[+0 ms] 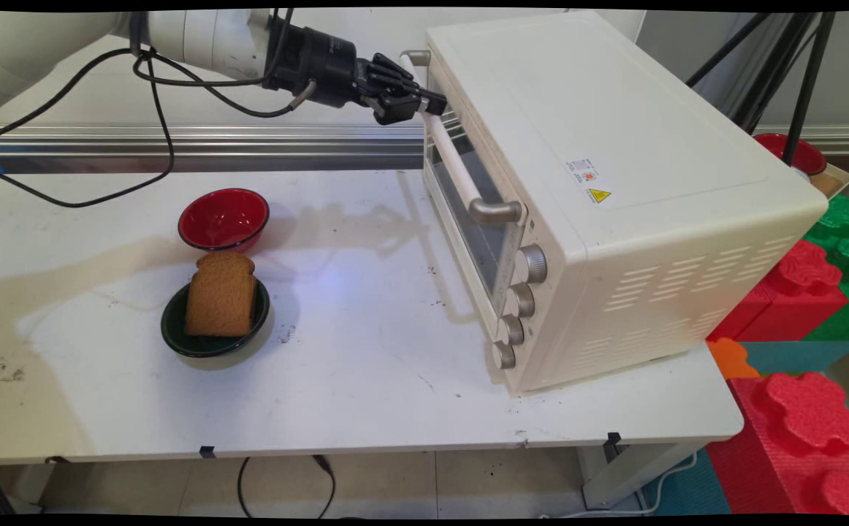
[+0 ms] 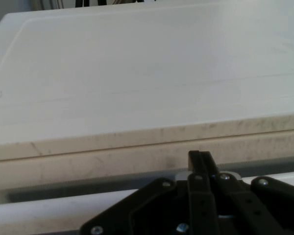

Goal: Open the oven

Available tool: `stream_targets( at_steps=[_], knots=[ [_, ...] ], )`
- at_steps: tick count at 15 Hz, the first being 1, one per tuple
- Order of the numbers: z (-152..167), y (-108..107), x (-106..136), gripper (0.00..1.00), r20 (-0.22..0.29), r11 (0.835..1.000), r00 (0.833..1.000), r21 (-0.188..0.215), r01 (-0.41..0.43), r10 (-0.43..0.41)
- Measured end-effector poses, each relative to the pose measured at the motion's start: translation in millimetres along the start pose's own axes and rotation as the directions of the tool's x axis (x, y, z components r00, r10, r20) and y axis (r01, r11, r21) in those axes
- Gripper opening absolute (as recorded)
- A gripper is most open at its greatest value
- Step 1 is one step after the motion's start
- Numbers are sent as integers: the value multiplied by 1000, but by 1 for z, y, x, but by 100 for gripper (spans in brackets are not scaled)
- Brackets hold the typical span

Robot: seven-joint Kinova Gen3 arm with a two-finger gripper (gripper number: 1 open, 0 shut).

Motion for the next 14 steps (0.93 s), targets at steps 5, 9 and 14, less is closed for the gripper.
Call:
stream_targets(
  at_steps=[5, 9, 14],
  knots=[
    [-7, -2, -4, 0, 35, 1000, 999, -9, -22, 22],
    [-18, -2, -12, 0, 69, 999, 997, -21, -37, 38],
    [-33, 0, -21, 0, 109, 998, 993, -39, -50, 54]
  ],
)
